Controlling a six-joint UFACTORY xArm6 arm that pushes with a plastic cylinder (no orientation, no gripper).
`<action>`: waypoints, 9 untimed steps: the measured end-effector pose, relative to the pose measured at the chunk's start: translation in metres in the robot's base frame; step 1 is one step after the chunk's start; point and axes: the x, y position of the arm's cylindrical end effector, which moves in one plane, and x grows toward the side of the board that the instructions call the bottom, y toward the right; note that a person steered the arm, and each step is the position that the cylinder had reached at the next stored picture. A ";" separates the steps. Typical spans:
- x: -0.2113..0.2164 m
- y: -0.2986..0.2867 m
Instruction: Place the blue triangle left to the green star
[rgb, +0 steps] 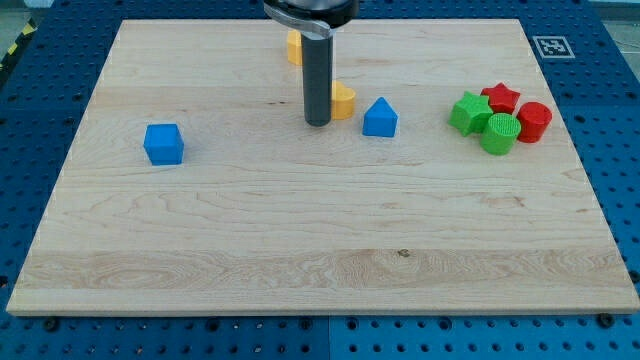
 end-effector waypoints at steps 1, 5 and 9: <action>-0.003 0.011; -0.020 0.019; -0.013 0.030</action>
